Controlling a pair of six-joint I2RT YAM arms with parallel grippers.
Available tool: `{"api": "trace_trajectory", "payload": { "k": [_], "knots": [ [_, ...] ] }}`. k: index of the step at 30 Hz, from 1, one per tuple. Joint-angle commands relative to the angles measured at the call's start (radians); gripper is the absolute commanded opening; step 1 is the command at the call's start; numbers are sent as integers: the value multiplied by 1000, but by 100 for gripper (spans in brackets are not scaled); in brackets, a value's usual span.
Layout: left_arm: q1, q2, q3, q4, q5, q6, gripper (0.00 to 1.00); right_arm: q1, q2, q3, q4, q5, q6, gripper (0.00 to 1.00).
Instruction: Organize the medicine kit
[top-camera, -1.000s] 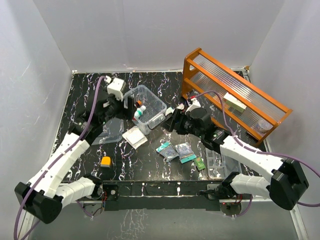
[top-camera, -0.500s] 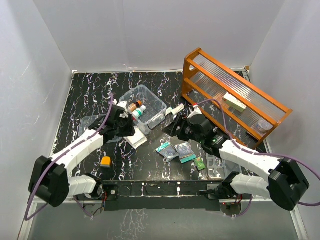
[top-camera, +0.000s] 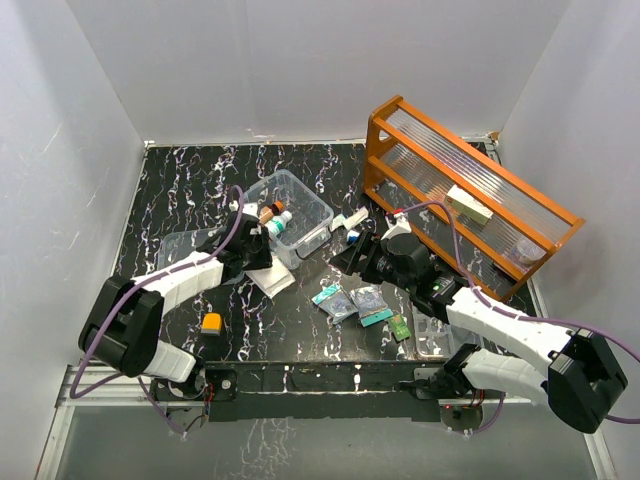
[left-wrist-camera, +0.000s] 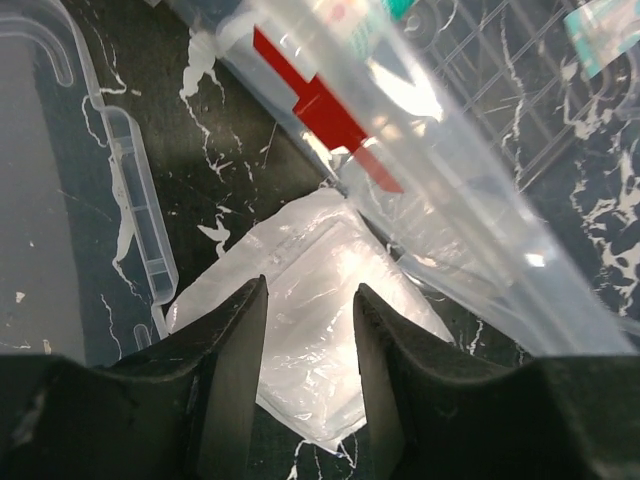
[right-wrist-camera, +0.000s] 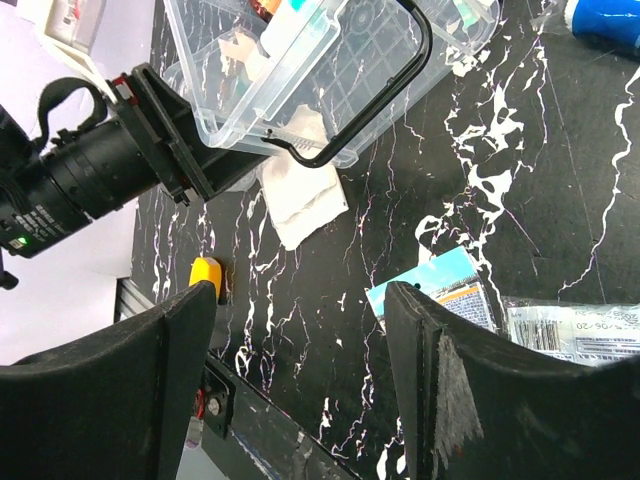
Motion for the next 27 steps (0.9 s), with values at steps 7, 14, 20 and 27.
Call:
{"api": "trace_trajectory", "payload": {
  "k": [7, 14, 20, 27],
  "knots": [
    [6, -15, -89, 64, 21, -35, 40, 2, -9, 13, 43, 19, -28, 67],
    [4, -21, -52, -97, 240, -90, 38, 2, -1, 17, 41, 25, -31, 67],
    [5, -91, -38, -207, 258, -129, 39, 2, 20, 15, 47, 22, -29, 67],
    [4, -116, 8, -245, 224, -69, 57, 9, 85, 7, 99, -51, -2, 63]
  ]
}}
